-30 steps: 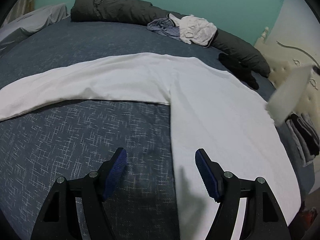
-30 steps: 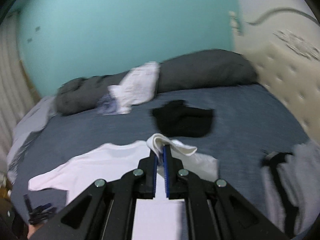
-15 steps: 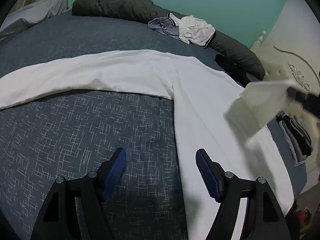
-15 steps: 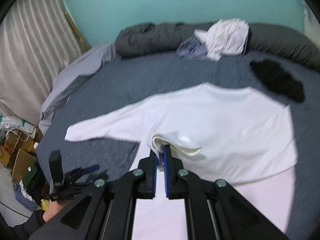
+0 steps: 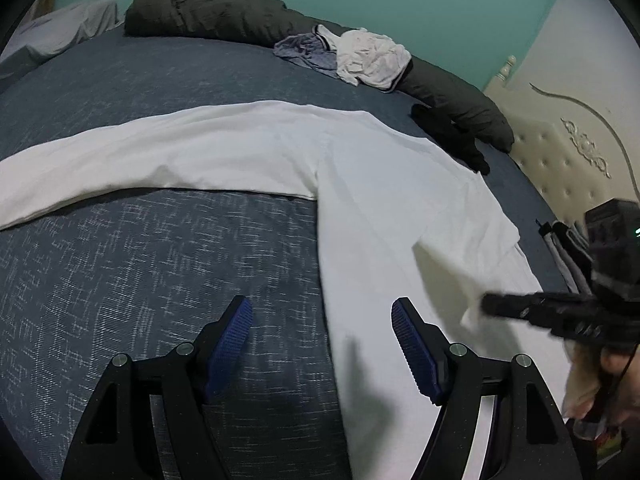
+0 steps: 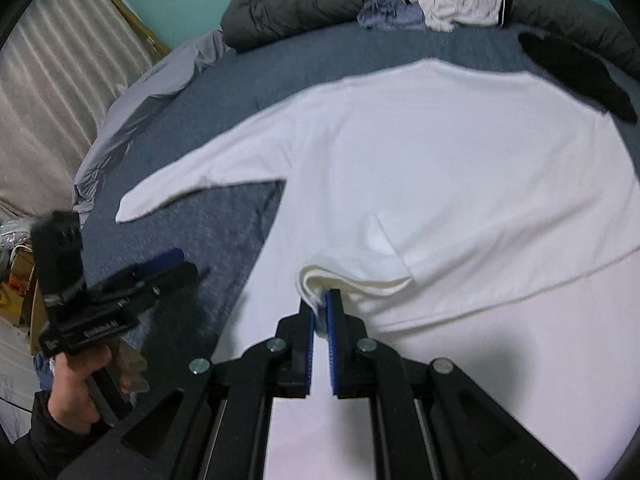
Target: Fold clothes
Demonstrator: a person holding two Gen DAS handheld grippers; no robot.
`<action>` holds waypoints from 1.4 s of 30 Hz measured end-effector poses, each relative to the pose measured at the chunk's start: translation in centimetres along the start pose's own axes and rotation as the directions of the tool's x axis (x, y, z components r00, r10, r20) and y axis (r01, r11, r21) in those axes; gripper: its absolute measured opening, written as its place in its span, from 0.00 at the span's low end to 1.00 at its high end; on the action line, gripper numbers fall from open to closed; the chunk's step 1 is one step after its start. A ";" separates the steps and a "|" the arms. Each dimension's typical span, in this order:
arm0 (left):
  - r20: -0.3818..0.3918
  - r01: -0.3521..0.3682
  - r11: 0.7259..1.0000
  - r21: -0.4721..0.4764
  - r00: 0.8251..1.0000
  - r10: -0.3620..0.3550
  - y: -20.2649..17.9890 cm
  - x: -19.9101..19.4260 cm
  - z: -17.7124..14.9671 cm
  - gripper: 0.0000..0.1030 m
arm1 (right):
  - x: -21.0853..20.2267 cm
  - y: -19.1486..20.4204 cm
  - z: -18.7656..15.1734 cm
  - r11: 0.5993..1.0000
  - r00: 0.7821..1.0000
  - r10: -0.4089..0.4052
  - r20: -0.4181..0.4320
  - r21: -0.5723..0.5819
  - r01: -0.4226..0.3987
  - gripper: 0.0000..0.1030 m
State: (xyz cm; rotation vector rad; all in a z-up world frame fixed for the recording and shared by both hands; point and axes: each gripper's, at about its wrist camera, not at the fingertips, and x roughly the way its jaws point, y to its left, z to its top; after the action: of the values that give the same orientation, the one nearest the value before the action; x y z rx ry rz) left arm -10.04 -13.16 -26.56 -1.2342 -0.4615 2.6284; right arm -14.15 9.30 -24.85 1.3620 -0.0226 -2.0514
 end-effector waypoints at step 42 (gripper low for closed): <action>-0.148 0.126 0.959 0.256 0.985 -0.090 -11.5 8.7 0.7 0.02 | -10.2 -12.9 -4.2 0.950 0.980 -0.157 0.119 0.290 0.116 0.47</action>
State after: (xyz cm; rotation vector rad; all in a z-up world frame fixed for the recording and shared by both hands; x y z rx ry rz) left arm -15.46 0.14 -28.16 -1.2505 -0.1431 2.4002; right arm -14.96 26.17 -23.09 1.4160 -0.3015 -2.3283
